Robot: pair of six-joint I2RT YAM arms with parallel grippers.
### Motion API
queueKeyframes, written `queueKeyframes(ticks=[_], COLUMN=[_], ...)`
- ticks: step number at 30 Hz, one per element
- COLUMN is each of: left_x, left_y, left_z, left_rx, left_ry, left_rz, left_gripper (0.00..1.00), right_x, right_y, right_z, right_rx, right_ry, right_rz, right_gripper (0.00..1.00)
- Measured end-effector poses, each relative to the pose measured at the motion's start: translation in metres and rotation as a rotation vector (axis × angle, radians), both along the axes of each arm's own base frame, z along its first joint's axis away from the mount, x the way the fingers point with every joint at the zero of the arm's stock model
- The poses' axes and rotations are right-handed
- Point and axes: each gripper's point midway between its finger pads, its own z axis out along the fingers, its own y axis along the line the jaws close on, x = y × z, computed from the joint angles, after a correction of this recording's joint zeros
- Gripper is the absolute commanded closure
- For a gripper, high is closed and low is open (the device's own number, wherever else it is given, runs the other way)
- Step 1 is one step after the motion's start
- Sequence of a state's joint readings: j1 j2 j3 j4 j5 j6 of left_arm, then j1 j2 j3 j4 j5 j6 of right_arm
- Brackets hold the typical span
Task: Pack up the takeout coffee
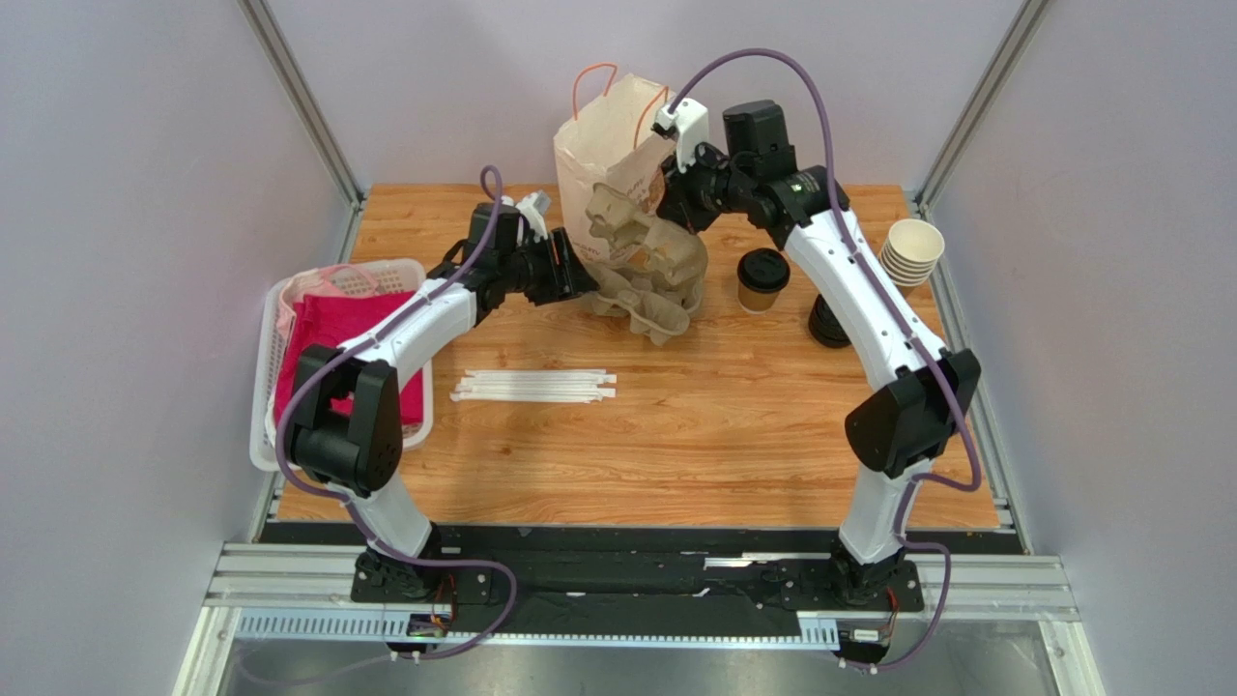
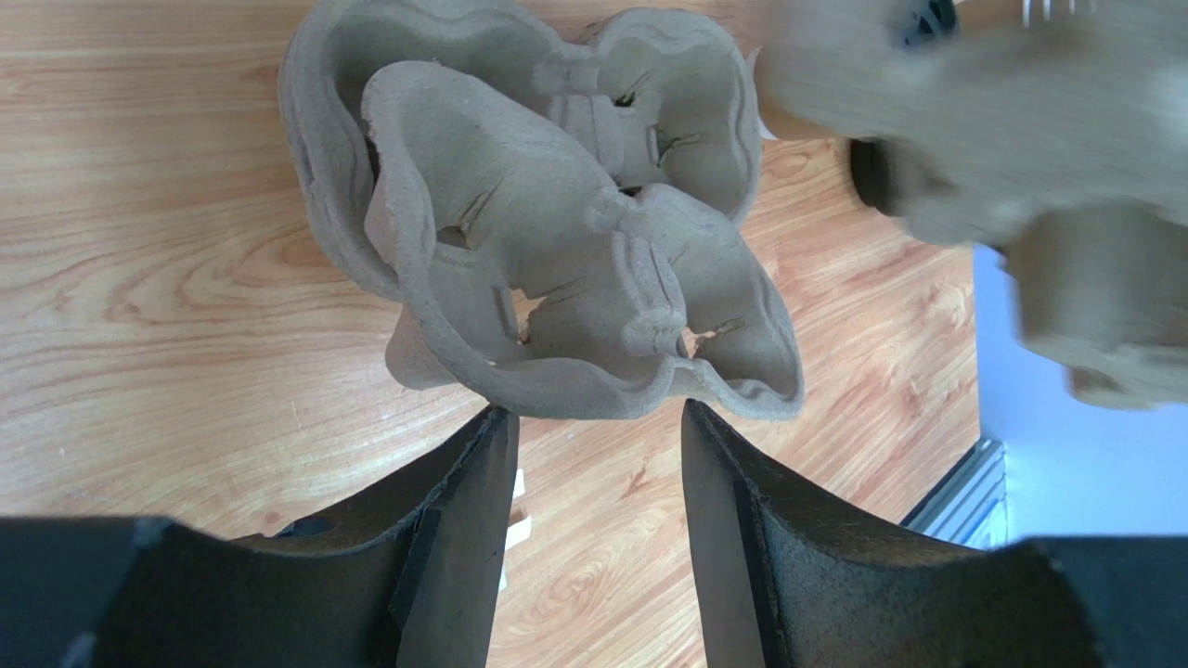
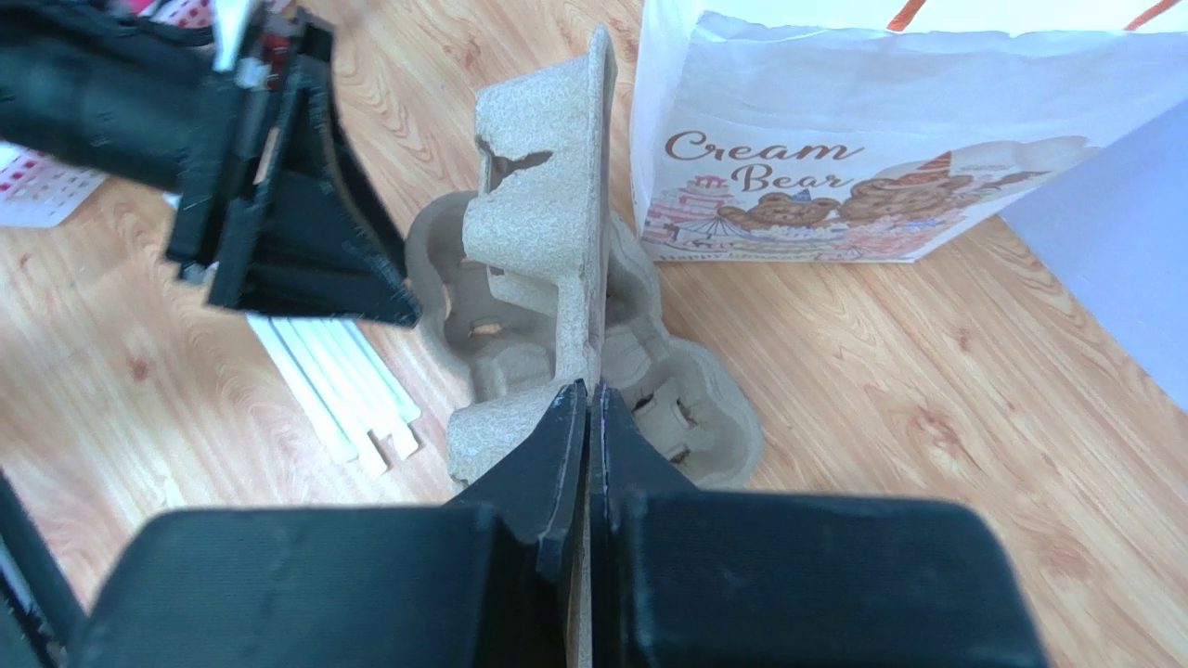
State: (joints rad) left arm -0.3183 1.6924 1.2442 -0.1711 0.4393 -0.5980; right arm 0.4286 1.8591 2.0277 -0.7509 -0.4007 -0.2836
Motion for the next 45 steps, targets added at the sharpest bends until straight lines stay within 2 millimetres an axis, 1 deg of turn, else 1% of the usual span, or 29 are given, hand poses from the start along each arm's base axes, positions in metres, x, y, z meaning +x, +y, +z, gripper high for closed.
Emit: queueKeyframes(ticks=[3,5,7,9,12,17,20,24,26,28,30,31,32,33,35,36,37,39,41,43,45], left_x=[-0.001,-0.002,-0.003,-0.004,-0.004,-0.004,-0.004,-0.003,-0.003,-0.003,-0.002,-0.002,-0.002,-0.002,-0.002,-0.002,-0.002,-0.002,-0.002,-0.002,-0.002], left_y=[0.001,0.001,0.002,0.003,0.004,0.005,0.005,0.005,0.005,0.004,0.004,0.004,0.004,0.004,0.004,0.004,0.004,0.004,0.004,0.004,0.004], left_z=[-0.003,-0.006,-0.010,-0.014,-0.017,-0.020,-0.021,-0.022,-0.024,-0.026,-0.028,-0.030,-0.030,-0.031,-0.031,-0.031,-0.031,-0.031,-0.031,-0.032,-0.032], left_rx=[0.007,0.011,0.016,0.020,0.023,0.025,0.026,0.027,0.027,0.027,0.028,0.029,0.029,0.029,0.030,0.030,0.029,0.030,0.029,0.030,0.030], left_ry=[0.014,0.024,0.037,0.049,0.058,0.066,0.068,0.071,0.074,0.079,0.083,0.086,0.087,0.088,0.088,0.089,0.089,0.089,0.090,0.092,0.093], left_rz=[0.003,0.003,0.004,0.004,0.008,0.009,0.009,0.009,0.009,0.010,0.010,0.010,0.010,0.010,0.010,0.010,0.010,0.010,0.010,0.010,0.010], left_gripper=[0.44,0.45,0.45,0.45,0.45,0.45,0.45,0.45,0.45,0.45,0.45,0.45,0.45,0.45,0.45,0.45,0.45,0.45,0.45,0.45,0.45], right_x=[-0.017,-0.030,-0.046,-0.065,-0.096,-0.149,-0.169,-0.194,-0.203,-0.212,-0.223,-0.228,-0.230,-0.232,-0.235,-0.238,-0.243,-0.255,-0.263,-0.272,-0.275], right_y=[-0.008,-0.015,-0.023,-0.032,-0.049,-0.083,-0.101,-0.125,-0.136,-0.144,-0.150,-0.151,-0.149,-0.147,-0.142,-0.140,-0.137,-0.132,-0.124,-0.111,-0.098], right_z=[0.015,0.019,0.016,0.009,-0.013,-0.061,-0.087,-0.134,-0.157,-0.175,-0.192,-0.197,-0.197,-0.195,-0.193,-0.194,-0.196,-0.195,-0.187,-0.170,-0.152], right_rx=[-0.008,-0.022,-0.045,-0.075,-0.137,-0.254,-0.314,-0.394,-0.440,-0.481,-0.513,-0.523,-0.523,-0.520,-0.512,-0.508,-0.503,-0.483,-0.448,-0.396,-0.343], right_ry=[-0.023,-0.029,-0.017,0.002,0.049,0.129,0.157,0.196,0.179,0.143,0.102,0.082,0.061,0.042,0.032,0.041,0.058,0.102,0.125,0.141,0.149], right_rz=[0.011,0.022,0.035,0.050,0.078,0.102,0.096,0.061,0.046,0.041,0.054,0.064,0.072,0.083,0.101,0.115,0.134,0.177,0.217,0.278,0.319], right_gripper=[1.00,1.00,1.00,1.00,1.00,1.00,1.00,1.00,1.00,1.00,1.00,1.00,0.98,0.86,0.74,0.63,0.55,0.46,0.44,0.42,0.42])
